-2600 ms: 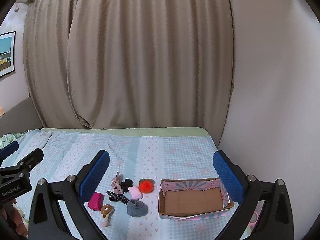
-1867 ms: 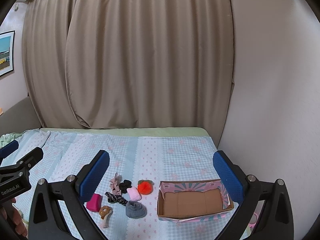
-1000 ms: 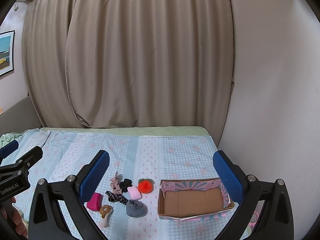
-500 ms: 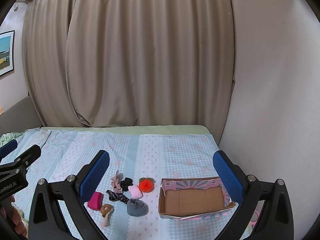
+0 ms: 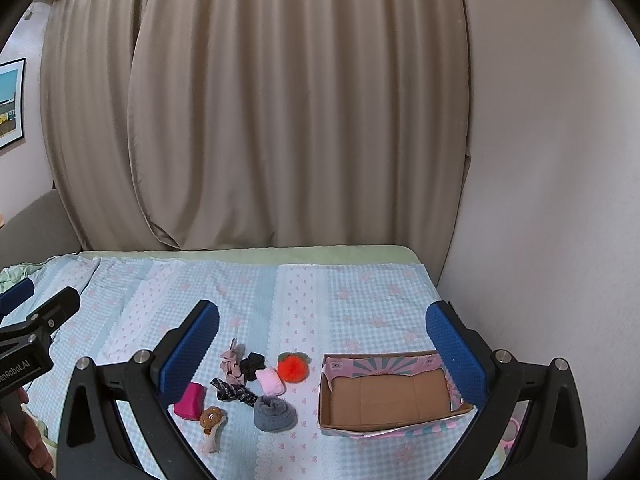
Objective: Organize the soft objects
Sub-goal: 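Grasp the magenta pouch with the left tool while the right tool grasps the grey sock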
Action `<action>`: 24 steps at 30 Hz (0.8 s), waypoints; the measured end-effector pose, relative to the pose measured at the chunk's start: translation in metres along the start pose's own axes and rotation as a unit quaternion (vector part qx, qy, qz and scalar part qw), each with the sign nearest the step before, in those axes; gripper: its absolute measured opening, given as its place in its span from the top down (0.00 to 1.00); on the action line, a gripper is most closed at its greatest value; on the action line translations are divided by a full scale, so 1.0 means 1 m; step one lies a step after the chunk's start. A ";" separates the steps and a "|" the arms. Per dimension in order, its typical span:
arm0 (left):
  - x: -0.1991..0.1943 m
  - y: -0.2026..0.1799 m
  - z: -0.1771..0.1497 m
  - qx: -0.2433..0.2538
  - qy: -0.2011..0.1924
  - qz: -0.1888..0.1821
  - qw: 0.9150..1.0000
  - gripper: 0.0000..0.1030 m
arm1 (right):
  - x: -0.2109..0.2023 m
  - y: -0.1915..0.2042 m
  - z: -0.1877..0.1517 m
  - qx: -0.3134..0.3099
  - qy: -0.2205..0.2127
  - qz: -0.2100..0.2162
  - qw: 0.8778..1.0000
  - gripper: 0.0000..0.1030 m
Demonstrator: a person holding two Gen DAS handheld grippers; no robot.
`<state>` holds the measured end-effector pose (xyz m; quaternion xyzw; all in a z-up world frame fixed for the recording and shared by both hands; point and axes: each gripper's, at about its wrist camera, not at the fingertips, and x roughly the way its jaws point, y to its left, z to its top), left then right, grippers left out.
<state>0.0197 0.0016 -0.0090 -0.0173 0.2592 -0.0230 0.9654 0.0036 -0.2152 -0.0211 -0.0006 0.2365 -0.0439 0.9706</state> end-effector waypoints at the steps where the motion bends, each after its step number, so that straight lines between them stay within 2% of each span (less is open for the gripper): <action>1: 0.003 0.003 0.000 -0.001 0.005 0.001 1.000 0.01 | 0.001 0.001 0.001 0.001 0.002 -0.001 1.000 0.00; 7: 0.037 0.037 -0.014 -0.015 0.067 0.008 0.998 0.01 | 0.020 0.015 -0.006 0.011 0.034 0.014 0.999 0.00; 13: 0.095 0.078 -0.040 -0.020 0.140 0.006 0.990 0.01 | 0.060 0.047 -0.037 0.021 0.088 0.020 0.996 0.00; 19: 0.177 0.113 -0.090 -0.016 0.219 -0.019 0.975 0.01 | 0.121 0.073 -0.087 0.040 0.136 0.011 0.990 0.00; 24: 0.258 0.125 -0.151 -0.006 0.277 -0.030 0.960 0.01 | 0.176 0.095 -0.145 0.059 0.160 -0.007 0.985 0.00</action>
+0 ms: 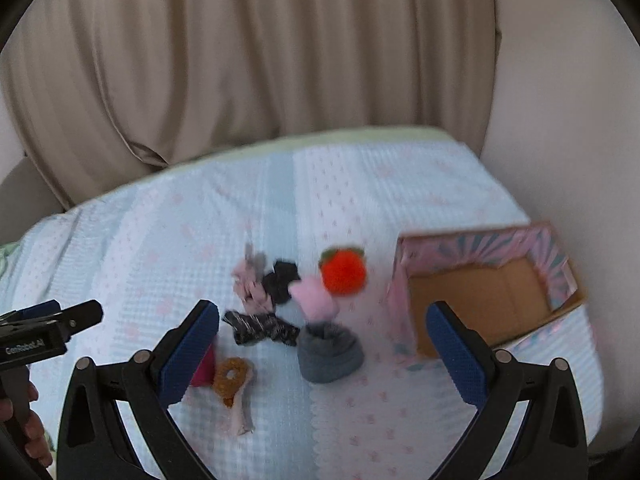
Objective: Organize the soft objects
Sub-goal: 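Grasp the magenta pouch with the left tool while the right tool grasps the grey sock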
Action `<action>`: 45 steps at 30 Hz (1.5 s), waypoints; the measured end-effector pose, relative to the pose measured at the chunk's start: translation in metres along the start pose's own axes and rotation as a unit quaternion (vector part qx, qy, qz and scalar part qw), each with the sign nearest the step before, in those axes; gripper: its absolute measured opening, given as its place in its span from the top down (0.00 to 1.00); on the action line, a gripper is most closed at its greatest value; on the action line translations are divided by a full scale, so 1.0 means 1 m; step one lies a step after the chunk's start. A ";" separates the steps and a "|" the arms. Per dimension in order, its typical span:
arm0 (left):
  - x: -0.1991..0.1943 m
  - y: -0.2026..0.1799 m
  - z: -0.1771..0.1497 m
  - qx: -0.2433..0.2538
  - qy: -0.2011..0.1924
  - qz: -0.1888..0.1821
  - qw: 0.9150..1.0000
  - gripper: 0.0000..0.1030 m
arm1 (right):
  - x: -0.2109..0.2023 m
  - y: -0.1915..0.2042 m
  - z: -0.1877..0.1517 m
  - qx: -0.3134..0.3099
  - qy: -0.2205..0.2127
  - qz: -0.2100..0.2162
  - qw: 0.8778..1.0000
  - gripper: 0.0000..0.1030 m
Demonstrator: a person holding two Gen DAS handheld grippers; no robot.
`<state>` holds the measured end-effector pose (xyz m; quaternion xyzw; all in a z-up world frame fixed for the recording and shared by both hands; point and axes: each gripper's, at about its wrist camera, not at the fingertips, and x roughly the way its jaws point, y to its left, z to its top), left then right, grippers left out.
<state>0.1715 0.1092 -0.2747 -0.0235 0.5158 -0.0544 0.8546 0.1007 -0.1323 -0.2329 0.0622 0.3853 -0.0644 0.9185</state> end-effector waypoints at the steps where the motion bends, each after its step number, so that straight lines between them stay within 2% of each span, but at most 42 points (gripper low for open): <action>1: 0.021 0.003 -0.003 -0.002 0.012 -0.004 1.000 0.01 | 0.016 0.004 -0.010 0.004 0.006 -0.008 1.000 0.00; 9: 0.141 0.011 -0.031 0.005 0.084 -0.008 0.996 0.01 | 0.115 0.008 -0.059 0.031 0.059 -0.029 0.997 0.00; 15: 0.184 0.024 -0.043 -0.012 0.105 -0.012 0.994 0.01 | 0.160 0.004 -0.079 0.013 0.078 -0.049 0.996 0.00; 19: 0.201 0.024 -0.048 -0.009 0.116 -0.014 0.993 0.09 | 0.180 0.002 -0.087 0.007 0.087 -0.056 0.995 0.01; 22: 0.209 0.025 -0.049 -0.010 0.120 -0.014 0.993 0.14 | 0.187 0.002 -0.086 0.004 0.094 -0.054 0.994 0.07; 24: 0.214 0.024 -0.048 -0.006 0.121 -0.012 0.993 0.19 | 0.193 0.007 -0.084 -0.010 0.099 -0.056 0.993 0.15; 25: 0.216 0.022 -0.048 -0.002 0.120 -0.009 0.993 0.23 | 0.195 0.007 -0.083 -0.017 0.104 -0.060 0.993 0.23; 28: 0.218 0.015 -0.045 0.014 0.113 -0.005 0.993 0.39 | 0.202 0.004 -0.080 -0.019 0.108 -0.058 0.992 0.33; 33: 0.211 0.013 -0.034 0.009 0.110 -0.003 0.994 0.48 | 0.201 0.001 -0.077 -0.015 0.108 -0.050 0.993 0.49; 38: 0.202 0.024 -0.031 0.002 0.105 -0.007 0.994 0.55 | 0.197 0.001 -0.077 -0.014 0.107 -0.050 0.993 0.55; 45: 0.165 0.025 -0.029 -0.003 0.099 -0.007 0.995 0.58 | 0.175 0.004 -0.066 -0.010 0.100 -0.048 0.994 0.57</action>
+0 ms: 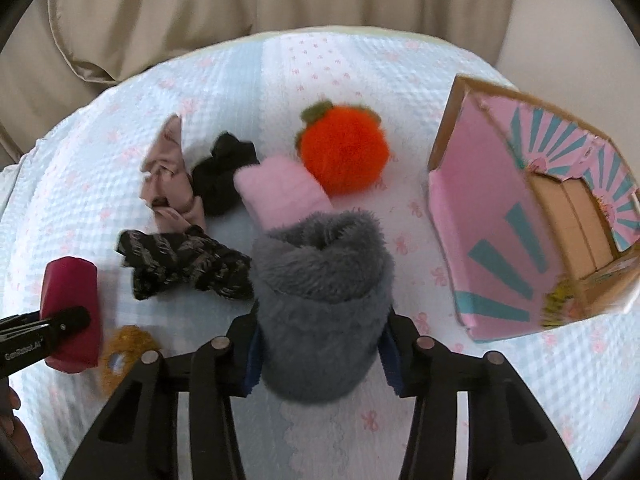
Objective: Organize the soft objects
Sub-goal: 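Carry the magenta pouch and grey sock over the pink box with both tools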
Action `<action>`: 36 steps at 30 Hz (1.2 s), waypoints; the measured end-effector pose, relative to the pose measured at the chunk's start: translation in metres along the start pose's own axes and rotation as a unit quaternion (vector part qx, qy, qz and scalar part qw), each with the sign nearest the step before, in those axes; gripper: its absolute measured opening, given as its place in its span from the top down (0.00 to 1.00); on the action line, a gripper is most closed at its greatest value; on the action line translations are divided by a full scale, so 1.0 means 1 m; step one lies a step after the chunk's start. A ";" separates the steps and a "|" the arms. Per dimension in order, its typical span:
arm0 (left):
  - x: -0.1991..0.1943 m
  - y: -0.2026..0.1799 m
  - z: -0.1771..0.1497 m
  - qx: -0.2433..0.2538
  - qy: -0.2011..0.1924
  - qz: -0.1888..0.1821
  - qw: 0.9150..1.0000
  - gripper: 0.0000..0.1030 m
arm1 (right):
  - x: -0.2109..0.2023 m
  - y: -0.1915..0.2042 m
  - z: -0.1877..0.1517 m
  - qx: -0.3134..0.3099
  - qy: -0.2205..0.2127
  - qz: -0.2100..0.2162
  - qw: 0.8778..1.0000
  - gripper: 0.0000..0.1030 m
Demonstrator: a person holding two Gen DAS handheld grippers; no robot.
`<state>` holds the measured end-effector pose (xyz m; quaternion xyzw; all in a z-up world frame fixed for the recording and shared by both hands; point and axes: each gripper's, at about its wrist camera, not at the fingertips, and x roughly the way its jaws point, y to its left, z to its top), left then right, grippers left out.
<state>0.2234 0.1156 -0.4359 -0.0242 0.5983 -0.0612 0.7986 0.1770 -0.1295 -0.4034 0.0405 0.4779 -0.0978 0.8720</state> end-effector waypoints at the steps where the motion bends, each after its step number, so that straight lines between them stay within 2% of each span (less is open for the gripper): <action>1: -0.008 0.000 -0.001 0.000 -0.005 -0.002 1.000 0.58 | -0.007 0.001 0.003 -0.001 -0.004 0.001 1.000 0.57; 14: -0.184 -0.046 0.002 -0.001 -0.103 -0.018 0.995 0.58 | -0.163 -0.010 0.029 -0.045 -0.064 0.047 0.996 0.57; 19: -0.239 -0.075 -0.001 -0.003 -0.130 -0.021 0.991 0.58 | -0.221 -0.029 0.043 -0.058 -0.090 0.064 0.992 0.57; 23: -0.275 -0.111 -0.001 -0.010 -0.150 -0.032 0.988 0.58 | -0.258 -0.061 0.054 -0.064 -0.107 0.072 0.990 0.57; 30: -0.303 -0.201 -0.003 0.012 -0.183 -0.043 0.982 0.58 | -0.285 -0.131 0.065 -0.048 -0.129 0.063 0.988 0.57; 36: -0.283 -0.281 -0.002 0.025 -0.170 -0.063 0.983 0.58 | -0.276 -0.203 0.068 -0.028 -0.121 0.036 0.992 0.57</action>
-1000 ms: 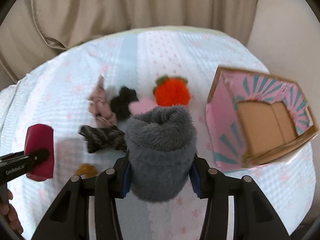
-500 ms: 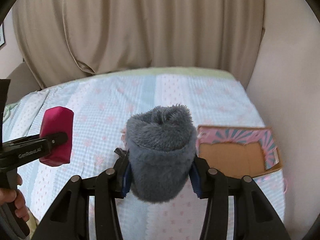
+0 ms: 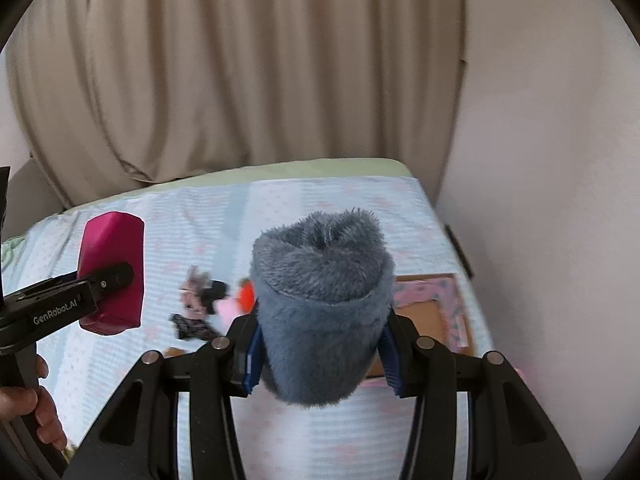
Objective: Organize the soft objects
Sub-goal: 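Carry the magenta pouch and grey sock over the pink box with both tools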
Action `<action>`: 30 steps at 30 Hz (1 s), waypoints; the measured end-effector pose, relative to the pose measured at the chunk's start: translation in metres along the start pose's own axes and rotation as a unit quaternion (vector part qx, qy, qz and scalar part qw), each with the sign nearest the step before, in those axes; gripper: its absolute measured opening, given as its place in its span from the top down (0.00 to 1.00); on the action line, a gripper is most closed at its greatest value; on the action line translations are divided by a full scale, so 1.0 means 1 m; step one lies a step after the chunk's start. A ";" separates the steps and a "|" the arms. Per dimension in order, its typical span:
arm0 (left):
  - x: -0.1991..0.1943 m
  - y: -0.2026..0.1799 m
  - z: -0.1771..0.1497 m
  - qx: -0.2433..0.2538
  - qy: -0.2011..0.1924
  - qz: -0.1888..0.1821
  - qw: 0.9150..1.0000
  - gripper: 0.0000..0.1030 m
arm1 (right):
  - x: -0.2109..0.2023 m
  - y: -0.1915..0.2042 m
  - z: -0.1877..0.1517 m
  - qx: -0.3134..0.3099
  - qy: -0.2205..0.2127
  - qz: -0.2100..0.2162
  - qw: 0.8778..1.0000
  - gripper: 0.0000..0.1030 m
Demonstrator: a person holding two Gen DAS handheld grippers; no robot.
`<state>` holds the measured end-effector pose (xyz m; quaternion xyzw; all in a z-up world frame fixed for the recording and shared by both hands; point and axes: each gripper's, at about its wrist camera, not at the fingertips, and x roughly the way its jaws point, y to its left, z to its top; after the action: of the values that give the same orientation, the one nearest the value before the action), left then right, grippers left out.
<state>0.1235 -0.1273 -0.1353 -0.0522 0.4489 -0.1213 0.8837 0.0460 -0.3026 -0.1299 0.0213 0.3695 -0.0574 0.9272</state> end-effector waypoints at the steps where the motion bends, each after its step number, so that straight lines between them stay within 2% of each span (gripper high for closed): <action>1: 0.007 -0.011 -0.002 0.000 0.006 -0.004 1.000 0.58 | 0.002 -0.010 0.000 0.000 0.003 -0.004 1.000 0.57; 7: 0.057 -0.083 -0.011 0.025 0.047 -0.019 0.998 0.58 | 0.036 -0.071 0.003 0.023 0.040 -0.025 0.999 0.57; 13: 0.116 -0.125 -0.017 0.026 0.100 -0.025 0.994 0.58 | 0.094 -0.109 0.006 0.027 0.097 -0.032 0.994 0.57; 18: 0.171 -0.142 -0.023 0.031 0.142 -0.021 0.989 0.58 | 0.151 -0.132 0.006 0.024 0.166 -0.027 0.985 0.57; 23: 0.235 -0.140 -0.029 0.029 0.189 -0.009 0.982 0.58 | 0.207 -0.147 0.002 0.026 0.229 -0.009 0.973 0.57; 26: 0.271 -0.137 -0.035 0.024 0.220 0.003 0.975 0.58 | 0.239 -0.153 -0.006 0.023 0.255 0.000 0.967 0.57; 30: 0.314 -0.139 -0.046 0.036 0.269 0.018 0.962 0.58 | 0.280 -0.158 -0.016 0.031 0.293 0.008 0.956 0.57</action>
<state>0.2418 -0.3427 -0.3795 0.0224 0.6660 -0.1307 0.7341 0.2175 -0.4835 -0.3339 0.0688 0.6229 -0.0529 0.7774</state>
